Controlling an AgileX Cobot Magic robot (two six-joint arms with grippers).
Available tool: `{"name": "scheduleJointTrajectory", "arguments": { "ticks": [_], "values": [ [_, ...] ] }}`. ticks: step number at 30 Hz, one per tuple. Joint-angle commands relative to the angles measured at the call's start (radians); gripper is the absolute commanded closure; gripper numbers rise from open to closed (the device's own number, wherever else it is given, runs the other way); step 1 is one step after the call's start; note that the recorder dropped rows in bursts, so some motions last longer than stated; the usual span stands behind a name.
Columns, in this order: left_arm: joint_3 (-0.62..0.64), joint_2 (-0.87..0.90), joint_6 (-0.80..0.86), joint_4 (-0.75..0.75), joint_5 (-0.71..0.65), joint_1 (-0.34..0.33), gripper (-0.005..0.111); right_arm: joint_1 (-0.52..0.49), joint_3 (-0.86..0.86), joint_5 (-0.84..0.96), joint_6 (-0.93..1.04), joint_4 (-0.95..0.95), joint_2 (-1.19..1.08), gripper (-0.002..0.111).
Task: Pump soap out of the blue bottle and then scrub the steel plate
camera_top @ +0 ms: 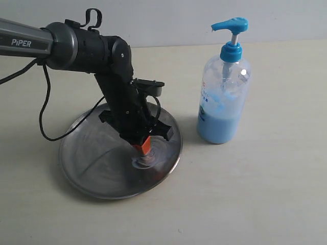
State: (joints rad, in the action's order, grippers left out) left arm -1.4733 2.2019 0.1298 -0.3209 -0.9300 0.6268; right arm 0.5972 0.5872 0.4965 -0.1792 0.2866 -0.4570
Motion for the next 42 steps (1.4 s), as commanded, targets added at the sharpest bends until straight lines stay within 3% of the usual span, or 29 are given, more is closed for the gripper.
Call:
{"name": "scheduleJointTrajectory", "arguments": {
  "ticks": [1, 14, 26, 42],
  "values": [
    [0.016, -0.009, -0.008, -0.015, 0.018, 0.001, 0.107, -0.004, -0.005, -0.013, -0.004, 0.004, 0.002, 0.108],
    [0.016, -0.2, -0.034, -0.002, 0.128, 0.001, 0.107, -0.004, -0.005, -0.013, -0.004, 0.009, 0.002, 0.108],
    [0.023, -0.415, -0.034, -0.002, 0.126, 0.001, 0.107, -0.004, -0.005, -0.013, -0.001, 0.08, 0.002, 0.108],
    [0.319, -0.844, -0.03, 0.027, 0.225, 0.001, 0.107, -0.004, -0.005, -0.002, 0.003, 0.112, 0.002, 0.108]
  ]
}}
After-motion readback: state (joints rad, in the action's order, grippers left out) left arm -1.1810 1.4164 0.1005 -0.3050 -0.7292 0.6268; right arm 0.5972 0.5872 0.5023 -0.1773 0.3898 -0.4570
